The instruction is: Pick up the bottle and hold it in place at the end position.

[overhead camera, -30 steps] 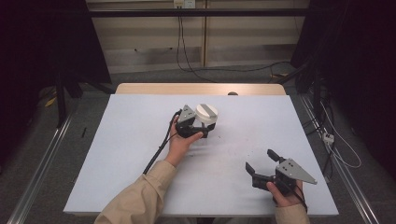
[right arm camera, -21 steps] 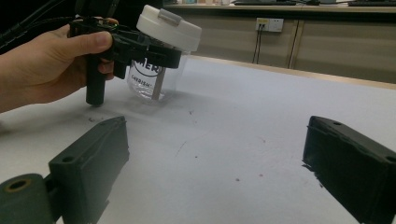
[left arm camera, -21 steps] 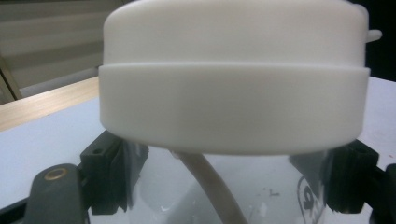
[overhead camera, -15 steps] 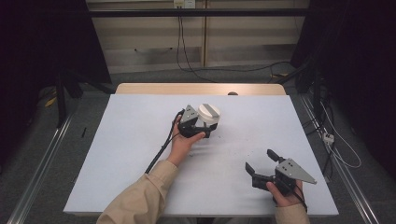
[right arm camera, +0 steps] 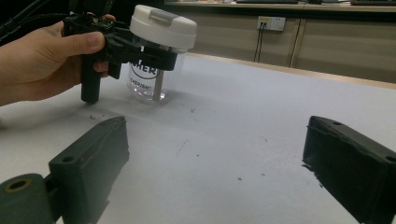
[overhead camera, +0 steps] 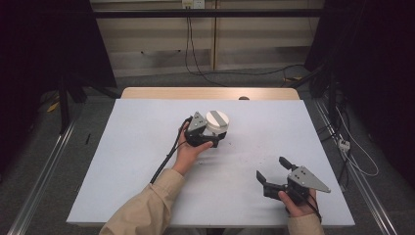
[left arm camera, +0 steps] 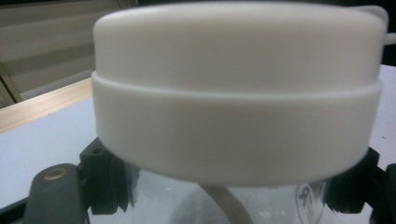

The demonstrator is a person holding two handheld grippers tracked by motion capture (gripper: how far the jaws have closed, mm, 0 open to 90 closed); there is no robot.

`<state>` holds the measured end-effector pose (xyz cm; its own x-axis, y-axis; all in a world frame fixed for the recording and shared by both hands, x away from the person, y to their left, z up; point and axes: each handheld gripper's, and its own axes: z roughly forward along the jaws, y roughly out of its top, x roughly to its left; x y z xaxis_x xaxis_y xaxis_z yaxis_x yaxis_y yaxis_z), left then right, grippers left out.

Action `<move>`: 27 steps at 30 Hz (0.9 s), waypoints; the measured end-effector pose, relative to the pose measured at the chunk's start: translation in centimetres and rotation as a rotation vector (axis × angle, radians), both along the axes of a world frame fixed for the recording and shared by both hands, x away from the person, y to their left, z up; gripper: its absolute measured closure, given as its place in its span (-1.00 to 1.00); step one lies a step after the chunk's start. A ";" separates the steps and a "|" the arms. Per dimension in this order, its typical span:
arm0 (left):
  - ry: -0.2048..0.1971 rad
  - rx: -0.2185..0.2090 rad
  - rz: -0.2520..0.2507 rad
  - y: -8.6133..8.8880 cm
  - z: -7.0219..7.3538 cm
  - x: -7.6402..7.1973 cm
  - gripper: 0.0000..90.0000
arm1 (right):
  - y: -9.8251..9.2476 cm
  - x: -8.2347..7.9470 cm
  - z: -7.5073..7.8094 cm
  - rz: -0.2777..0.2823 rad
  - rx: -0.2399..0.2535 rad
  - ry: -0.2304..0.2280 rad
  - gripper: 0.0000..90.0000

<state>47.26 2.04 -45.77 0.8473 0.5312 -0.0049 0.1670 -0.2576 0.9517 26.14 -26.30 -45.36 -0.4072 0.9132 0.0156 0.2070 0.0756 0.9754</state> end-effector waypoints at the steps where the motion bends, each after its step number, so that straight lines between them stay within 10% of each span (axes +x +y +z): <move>1: 0.000 0.001 -0.001 0.1 0.0 -0.1 -0.59 | 0.1 0.0 0.0 0.003 -0.002 0.001 -0.86; 27: 0.008 0.011 -0.006 1.8 -0.3 -1.1 -0.59 | 4.3 3.2 1.0 0.080 -0.019 0.053 -0.86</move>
